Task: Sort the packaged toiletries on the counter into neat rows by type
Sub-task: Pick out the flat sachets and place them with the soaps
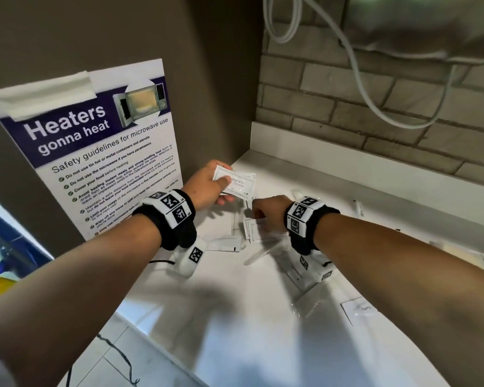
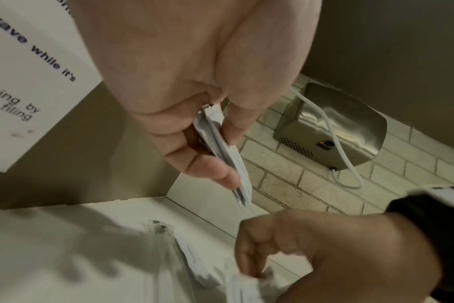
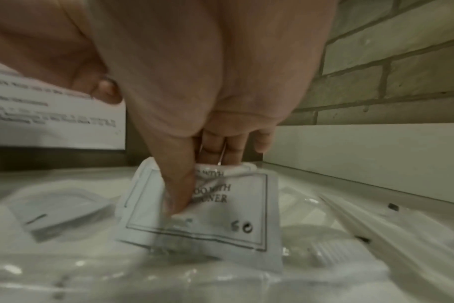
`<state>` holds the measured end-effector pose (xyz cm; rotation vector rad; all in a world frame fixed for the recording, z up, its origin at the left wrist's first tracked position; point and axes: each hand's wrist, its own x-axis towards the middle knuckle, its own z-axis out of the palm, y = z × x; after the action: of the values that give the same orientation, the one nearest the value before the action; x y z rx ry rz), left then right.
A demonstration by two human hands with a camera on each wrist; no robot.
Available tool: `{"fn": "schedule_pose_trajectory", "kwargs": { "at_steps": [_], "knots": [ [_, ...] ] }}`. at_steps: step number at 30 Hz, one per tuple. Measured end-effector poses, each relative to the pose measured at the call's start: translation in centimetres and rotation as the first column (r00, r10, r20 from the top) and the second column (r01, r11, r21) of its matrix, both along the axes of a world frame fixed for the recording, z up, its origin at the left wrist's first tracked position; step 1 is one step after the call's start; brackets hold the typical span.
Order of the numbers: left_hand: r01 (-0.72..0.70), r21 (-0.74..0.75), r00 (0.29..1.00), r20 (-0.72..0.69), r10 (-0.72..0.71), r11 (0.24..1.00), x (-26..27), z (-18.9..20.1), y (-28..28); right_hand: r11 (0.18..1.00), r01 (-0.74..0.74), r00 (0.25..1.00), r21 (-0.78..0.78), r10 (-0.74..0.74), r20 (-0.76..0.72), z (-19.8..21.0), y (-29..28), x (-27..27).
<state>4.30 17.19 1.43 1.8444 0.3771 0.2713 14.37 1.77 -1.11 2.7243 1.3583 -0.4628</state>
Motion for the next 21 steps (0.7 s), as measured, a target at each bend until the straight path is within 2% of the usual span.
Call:
{"fn": "schedule_pose_trajectory", "kwargs": {
  "at_steps": [4, 7, 9, 14, 18, 21],
  "knots": [
    [-0.017, -0.014, 0.999, -0.03, 0.016, 1.0, 0.3, -0.4, -0.6, 0.965, -0.024, 0.989, 0.26, 0.062, -0.137, 2.7, -2.5, -1.1],
    [0.012, -0.075, 0.999, -0.038, -0.015, 0.997, 0.8, -0.6, -2.7, 0.926, 0.045, 0.972, 0.374, 0.046, -0.229, 4.9, -4.3, -1.4],
    [0.077, -0.113, 0.996, -0.029, -0.081, 0.991, 1.4, -0.4, -4.8, 0.905, 0.092, 0.973, 0.416, 0.007, -0.23, 5.9, -5.6, -1.5],
    [0.213, -0.163, 0.976, -0.017, -0.219, 0.963, 2.5, 0.8, -10.6, 0.844, 0.21, 0.978, 0.494, -0.172, -0.122, 6.9, -9.5, -1.7],
    [0.43, -0.127, 0.898, -0.04, -0.437, 0.894, 3.1, 1.4, -15.7, 0.801, 0.315, 0.945, 0.51, -0.315, -0.089, 6.9, -14.8, -2.1],
    [0.486, -0.099, 0.867, -0.066, -0.493, 0.868, 3.6, 1.0, -19.3, 0.735, 0.37, 0.917, 0.569, -0.387, -0.096, 6.4, -19.4, -2.8]
  ]
}}
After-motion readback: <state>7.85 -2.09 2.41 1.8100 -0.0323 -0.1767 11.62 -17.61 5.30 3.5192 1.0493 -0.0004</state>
